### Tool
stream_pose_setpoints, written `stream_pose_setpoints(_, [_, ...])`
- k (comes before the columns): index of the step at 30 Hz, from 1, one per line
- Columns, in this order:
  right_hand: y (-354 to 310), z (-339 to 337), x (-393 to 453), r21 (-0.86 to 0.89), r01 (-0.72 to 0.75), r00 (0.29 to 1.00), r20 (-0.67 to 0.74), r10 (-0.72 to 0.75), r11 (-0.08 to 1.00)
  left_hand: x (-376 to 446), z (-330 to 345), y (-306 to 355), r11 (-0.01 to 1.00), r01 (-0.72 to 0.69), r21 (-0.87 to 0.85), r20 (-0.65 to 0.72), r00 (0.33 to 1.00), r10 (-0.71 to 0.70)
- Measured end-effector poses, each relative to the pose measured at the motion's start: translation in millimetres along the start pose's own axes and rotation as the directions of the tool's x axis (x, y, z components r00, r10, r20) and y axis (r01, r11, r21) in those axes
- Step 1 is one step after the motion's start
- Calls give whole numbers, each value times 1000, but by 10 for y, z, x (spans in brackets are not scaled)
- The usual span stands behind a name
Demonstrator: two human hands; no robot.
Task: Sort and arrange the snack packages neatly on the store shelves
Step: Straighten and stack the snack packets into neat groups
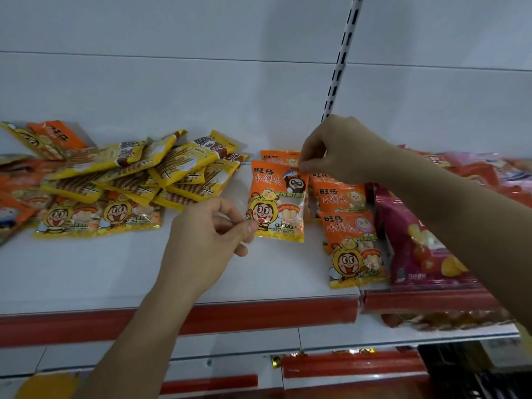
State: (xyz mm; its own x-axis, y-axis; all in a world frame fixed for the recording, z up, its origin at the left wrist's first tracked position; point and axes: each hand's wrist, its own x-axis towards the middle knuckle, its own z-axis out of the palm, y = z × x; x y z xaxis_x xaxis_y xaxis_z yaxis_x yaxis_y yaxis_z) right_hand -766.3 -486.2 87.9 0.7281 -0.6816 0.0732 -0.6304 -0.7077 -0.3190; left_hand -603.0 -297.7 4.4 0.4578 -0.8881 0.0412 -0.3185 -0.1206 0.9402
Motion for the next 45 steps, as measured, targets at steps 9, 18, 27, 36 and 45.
stream_pose_setpoints(9, [79,202,24,-73,-26,999,32,29,997,-29,199,-135,893,-235,383,72,972,225])
stream_pose_setpoints(18, [79,218,17,-116,-43,998,34,47,992,67,204,-108,825,-264,500,215,960,177])
stream_pose_setpoints(27, [89,197,20,-162,-69,997,32,75,984,49,160,-126,806,-335,488,274,935,223])
stream_pose_setpoints(36, [-746,320,302,-15,58,984,-169,-59,998,163,-998,-177,722,-261,640,-82,912,403])
stream_pose_setpoints(45, [-2415,949,903,91,238,964,-146,-223,967,170,-2688,-615,632,-113,766,-185,903,387])
